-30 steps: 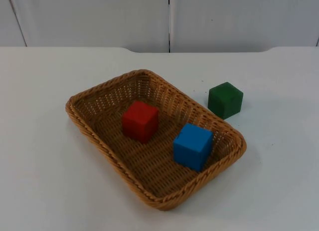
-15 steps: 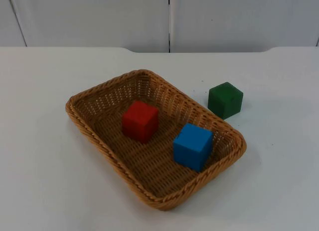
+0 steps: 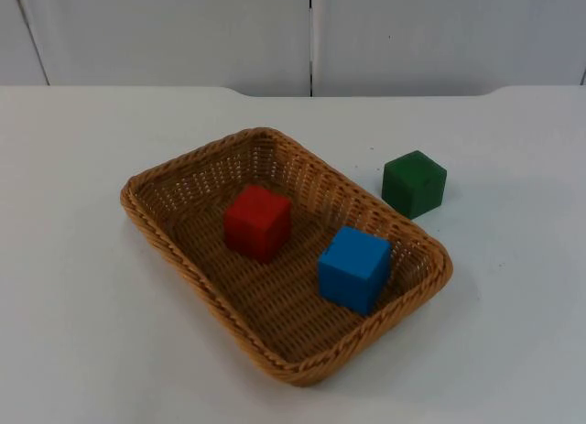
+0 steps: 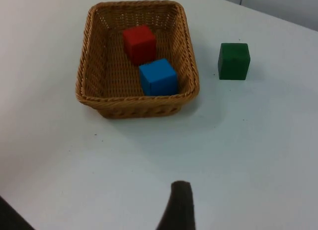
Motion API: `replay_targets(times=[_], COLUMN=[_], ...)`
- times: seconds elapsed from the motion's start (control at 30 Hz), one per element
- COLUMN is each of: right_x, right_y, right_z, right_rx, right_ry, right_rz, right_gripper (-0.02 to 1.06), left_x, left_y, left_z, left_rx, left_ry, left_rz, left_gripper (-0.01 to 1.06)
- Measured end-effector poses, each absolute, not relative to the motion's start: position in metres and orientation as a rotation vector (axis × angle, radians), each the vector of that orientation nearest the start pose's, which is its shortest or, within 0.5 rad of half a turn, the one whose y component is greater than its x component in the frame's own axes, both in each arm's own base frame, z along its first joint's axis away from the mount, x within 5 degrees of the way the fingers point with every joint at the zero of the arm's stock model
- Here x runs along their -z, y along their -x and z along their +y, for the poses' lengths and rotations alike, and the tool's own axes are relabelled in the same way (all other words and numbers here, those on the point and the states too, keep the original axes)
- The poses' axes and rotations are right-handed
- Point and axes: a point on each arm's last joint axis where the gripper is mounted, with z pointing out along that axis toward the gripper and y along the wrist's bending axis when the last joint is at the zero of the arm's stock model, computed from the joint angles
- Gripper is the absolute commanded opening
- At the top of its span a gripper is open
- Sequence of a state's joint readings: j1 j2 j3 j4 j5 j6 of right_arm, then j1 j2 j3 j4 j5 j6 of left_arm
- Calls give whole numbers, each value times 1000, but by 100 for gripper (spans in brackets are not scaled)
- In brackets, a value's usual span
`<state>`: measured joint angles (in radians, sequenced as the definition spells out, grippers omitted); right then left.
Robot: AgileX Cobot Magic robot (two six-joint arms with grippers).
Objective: Pick up one cube with each hand and place exactly two cubes into the same basket, leaving the remaining cube outside.
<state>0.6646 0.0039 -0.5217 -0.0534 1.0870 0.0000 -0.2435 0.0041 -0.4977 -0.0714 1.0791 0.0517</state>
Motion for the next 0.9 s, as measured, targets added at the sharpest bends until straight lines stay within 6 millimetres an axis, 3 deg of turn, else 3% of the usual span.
replay_targets(times=[0.37, 0.5, 0.57, 0.9], right_x=[-281, -281, -281, -281], right_y=[4, 4, 4, 4], right_z=[-8, -8, -8, -8], right_rx=[-348, -348, -348, -348], right_ry=[672, 672, 672, 672], right_rz=[1958, 1958, 1958, 1958], right_gripper=[71, 100, 105, 105], left_x=[-275, -275, -275, -275], left_y=[6, 6, 6, 6], left_z=[-4, -4, -4, -4], left_rx=[196, 196, 196, 196], left_ry=[-304, -304, -304, -304], left_rz=[2051, 2051, 2051, 2051], left_gripper=[96, 96, 96, 105])
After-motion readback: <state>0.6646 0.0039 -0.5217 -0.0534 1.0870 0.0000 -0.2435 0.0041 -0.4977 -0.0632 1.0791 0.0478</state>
